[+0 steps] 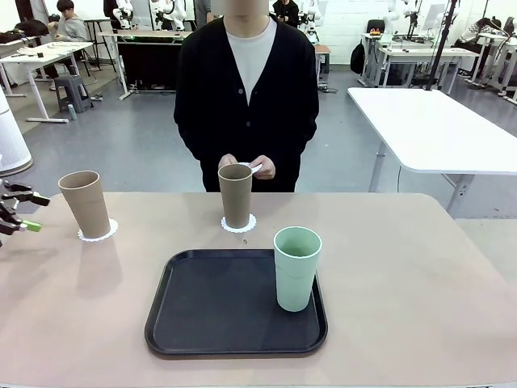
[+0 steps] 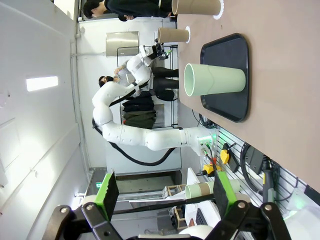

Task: Place coasters on the table and set cups on them.
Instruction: Take one Reusable plastic cup from the Flat Tray and place it on a coaster set by the human.

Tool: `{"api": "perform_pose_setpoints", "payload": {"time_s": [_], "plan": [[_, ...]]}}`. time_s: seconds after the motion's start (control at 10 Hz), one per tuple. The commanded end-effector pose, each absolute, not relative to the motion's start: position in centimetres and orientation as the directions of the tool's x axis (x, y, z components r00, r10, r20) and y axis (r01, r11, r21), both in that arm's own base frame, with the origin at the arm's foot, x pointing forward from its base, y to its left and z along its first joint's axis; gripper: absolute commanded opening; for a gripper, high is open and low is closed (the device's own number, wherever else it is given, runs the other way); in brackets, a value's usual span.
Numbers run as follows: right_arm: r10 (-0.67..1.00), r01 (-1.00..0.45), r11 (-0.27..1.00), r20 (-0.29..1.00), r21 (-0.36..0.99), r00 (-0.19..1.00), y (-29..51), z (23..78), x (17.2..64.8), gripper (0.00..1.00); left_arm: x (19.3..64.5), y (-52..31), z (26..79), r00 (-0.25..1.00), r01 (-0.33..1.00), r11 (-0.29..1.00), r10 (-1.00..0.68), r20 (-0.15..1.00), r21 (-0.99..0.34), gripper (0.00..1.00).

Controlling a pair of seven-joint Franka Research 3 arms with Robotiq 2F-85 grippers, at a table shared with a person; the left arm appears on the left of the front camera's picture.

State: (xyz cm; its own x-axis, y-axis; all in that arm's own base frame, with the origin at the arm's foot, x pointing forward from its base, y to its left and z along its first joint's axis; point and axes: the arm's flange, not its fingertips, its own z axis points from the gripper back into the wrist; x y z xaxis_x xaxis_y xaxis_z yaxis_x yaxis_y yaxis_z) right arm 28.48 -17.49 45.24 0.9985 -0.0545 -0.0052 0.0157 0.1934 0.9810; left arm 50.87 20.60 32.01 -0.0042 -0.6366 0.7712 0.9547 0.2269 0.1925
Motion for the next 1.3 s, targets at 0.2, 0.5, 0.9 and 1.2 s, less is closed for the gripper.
{"api": "perform_pose_setpoints", "payload": {"time_s": [0.2, 0.5, 0.9, 1.2], "plan": [[-0.053, 0.01, 0.186, 0.0, 0.982, 0.999, -17.6, 45.3, 28.4, 1.0, 47.4, 16.4, 38.4, 0.027, 0.954, 0.206, -0.781, 0.624, 0.217, 1.0], [-0.053, 0.01, 0.186, 0.0, 0.982, 0.999, -17.6, 45.3, 28.4, 1.0, 44.8, 14.2, 42.4, -0.036, 0.954, 0.129, -0.848, 0.53, 0.272, 1.0], [-0.053, 0.01, 0.186, 0.0, 0.982, 0.999, -17.6, 45.3, 28.4, 1.0, 39.5, 11.1, 48.2, -0.034, 0.946, 0.057, -0.961, 0.275, 0.318, 1.0], [-0.053, 0.01, 0.186, 0.0, 0.982, 0.999, -17.6, 45.3, 28.4, 1.0, 37.8, 8.0, 51.4, 0.158, 0.905, 0.209, -0.974, 0.164, 0.371, 1.0]]}}
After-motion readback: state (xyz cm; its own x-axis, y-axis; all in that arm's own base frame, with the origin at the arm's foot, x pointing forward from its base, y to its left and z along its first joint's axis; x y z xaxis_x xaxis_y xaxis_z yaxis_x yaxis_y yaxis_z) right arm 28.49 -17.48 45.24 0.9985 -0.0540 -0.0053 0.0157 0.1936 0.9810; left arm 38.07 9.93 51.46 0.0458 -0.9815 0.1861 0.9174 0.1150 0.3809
